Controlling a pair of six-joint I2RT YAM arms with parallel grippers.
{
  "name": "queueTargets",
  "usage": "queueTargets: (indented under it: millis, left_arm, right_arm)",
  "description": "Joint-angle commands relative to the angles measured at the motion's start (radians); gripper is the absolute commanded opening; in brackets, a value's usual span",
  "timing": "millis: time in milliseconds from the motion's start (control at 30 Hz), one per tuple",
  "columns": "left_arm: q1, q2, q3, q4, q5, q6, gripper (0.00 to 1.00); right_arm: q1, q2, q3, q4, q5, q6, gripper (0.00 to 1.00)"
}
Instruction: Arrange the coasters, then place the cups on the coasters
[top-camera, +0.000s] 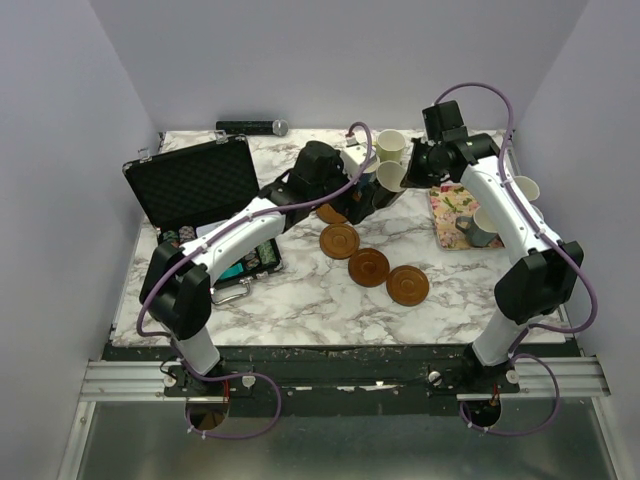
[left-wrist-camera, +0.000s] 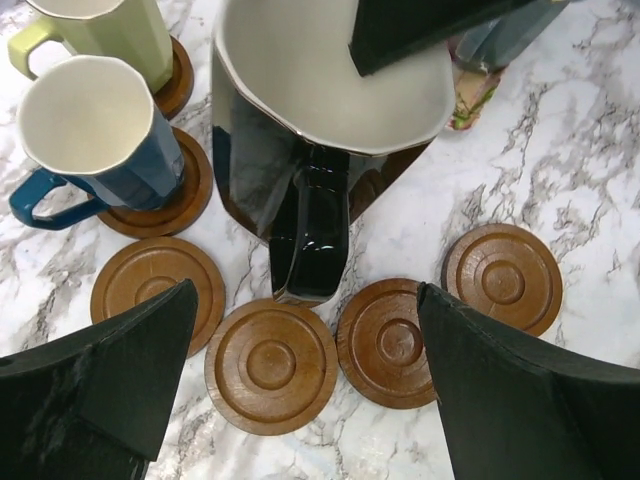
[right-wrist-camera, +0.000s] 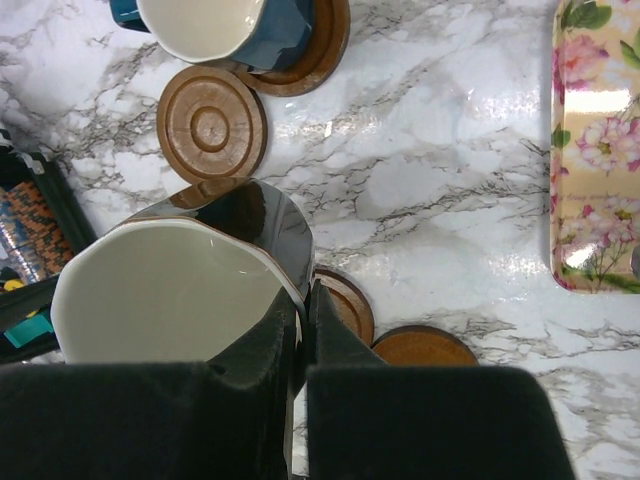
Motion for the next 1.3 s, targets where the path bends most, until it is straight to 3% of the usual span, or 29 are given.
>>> queueTargets:
  millis: [0, 33, 133, 333, 567, 733, 1033, 1267]
  left_arm:
    - [-0.021, 0.026, 0.043, -0.026, -0.026, 0.036, 0.96]
    - [-0.026, 0.032, 0.048, -0.025, -0.028, 0.034, 0.93]
    - [-0.037, 0.052, 0.072, -0.037, -0.034, 0.019, 0.65]
    - [-0.05, 0.073, 0.086, -0.054, -0.062, 0.005, 0.41]
    - [-0.054, 0.08, 0.087, -0.06, -0.062, 0.028, 0.0]
    - [-0.054, 0.051, 0.042, -0.007, -0.002, 0.057, 0.0]
    - [-0.054, -0.023, -0.057, 0.036, 0.076, 0.079, 0.0]
    - [-0.054, -0.049, -0.097, 0.052, 0.09, 0.074, 0.0]
  right_arm:
    - [0.017, -0.027, 0.071, 0.02, -0.041, 0.005, 0.01]
    - [0.02, -0.029, 0.072, 0.019, -0.042, 0.001, 0.01]
    - [0.028, -0.026, 0.069, 0.013, -0.051, -0.008, 0.01]
    - [0.031, -0.029, 0.055, 0.003, -0.065, -0.031, 0.01]
    - [0.031, -0.039, 0.046, 0.005, -0.108, -0.071, 0.01]
    - [0.031, -0.02, 0.046, -0.006, -0.166, -0.105, 0.03]
    - [0.029, 0.033, 0.088, -0.07, -0.289, -0.24, 0.42]
    - [0.029, 0.1, 0.141, -0.145, -0.412, -0.363, 0.48]
